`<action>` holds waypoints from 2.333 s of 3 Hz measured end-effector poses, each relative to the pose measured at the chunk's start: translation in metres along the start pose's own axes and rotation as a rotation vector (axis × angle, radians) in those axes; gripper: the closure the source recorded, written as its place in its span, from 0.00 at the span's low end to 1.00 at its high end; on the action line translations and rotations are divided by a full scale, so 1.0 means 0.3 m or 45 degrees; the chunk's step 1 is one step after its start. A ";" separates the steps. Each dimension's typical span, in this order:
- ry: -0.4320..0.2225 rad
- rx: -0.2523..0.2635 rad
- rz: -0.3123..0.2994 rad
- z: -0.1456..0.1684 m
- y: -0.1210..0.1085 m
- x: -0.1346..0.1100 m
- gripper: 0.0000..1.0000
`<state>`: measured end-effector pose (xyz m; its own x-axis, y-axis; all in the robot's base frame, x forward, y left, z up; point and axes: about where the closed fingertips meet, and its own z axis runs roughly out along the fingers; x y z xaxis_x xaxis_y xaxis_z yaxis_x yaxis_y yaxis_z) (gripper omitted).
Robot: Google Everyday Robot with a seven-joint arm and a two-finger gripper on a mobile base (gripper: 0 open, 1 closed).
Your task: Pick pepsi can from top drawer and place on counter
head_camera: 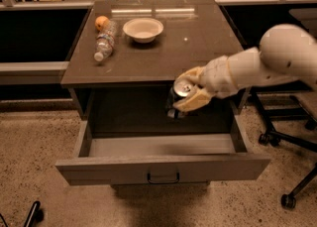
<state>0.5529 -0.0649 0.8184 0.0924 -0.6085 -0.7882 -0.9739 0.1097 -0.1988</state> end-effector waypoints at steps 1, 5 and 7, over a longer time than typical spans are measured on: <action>0.130 -0.046 0.043 -0.116 -0.121 0.019 1.00; 0.042 0.144 -0.030 -0.548 -0.398 -0.195 1.00; 0.146 0.383 0.192 -0.473 -0.556 -0.200 1.00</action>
Offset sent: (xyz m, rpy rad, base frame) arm 0.1578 -0.1526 0.1303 -0.1152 0.1209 -0.2062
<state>0.6805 -0.1581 0.9815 -0.0880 -0.6500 -0.7548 -0.8685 0.4211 -0.2614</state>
